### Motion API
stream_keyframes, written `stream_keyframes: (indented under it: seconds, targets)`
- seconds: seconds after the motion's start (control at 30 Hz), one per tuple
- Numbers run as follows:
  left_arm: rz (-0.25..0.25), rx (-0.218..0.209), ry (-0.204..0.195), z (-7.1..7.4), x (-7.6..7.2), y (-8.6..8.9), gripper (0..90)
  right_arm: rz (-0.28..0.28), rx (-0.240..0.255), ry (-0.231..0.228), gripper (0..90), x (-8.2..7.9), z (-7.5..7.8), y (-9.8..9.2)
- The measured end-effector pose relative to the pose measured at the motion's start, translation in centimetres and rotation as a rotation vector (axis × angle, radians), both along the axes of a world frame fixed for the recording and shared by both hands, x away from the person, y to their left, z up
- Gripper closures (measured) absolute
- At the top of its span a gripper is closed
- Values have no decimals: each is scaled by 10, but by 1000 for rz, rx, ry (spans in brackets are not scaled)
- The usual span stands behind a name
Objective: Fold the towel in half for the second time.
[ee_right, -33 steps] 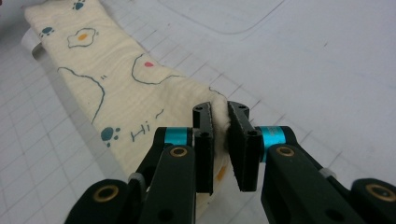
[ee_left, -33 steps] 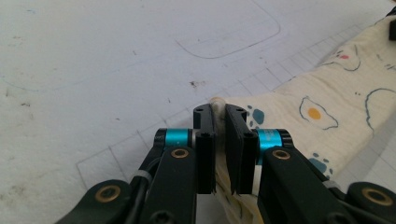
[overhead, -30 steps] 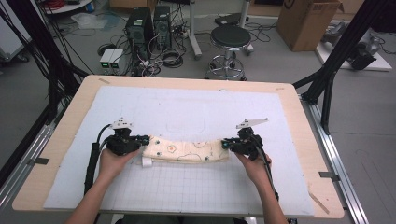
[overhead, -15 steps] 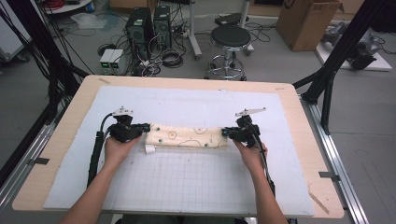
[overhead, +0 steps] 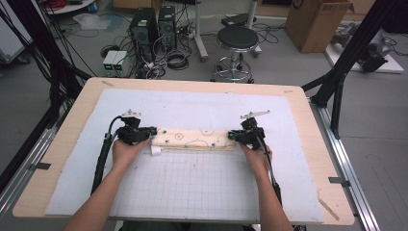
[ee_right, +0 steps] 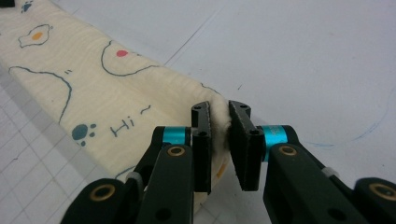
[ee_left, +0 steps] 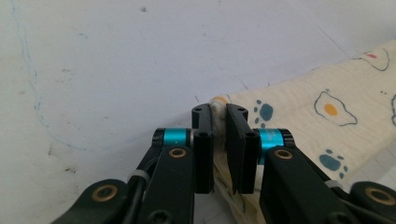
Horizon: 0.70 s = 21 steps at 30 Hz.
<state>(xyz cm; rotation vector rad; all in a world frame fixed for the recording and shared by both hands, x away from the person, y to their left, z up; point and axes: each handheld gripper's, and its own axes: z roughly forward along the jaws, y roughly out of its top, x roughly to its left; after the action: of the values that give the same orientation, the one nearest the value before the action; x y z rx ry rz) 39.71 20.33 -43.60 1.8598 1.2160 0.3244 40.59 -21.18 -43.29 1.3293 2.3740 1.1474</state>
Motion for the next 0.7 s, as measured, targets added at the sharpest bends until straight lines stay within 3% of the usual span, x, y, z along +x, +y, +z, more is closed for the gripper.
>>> stream_keyframes:
  seconds: [0.1, 0.23, 0.3, 0.7]
  targets:
    - [9, 15, -9, 2, -1, 3, 763, -5, 8, -2, 744, 0, 1, -2]
    - [10, -20, -50, 8, -4, 6, 701, 5, 34, -12, 679, -2, 5, -4]
    - [-10, -13, -63, 11, -6, 5, 674, 7, 26, -24, 658, -4, 7, -3]
    - [-59, -18, -84, 21, -14, 4, 621, 9, 70, -88, 597, -15, 25, -7]
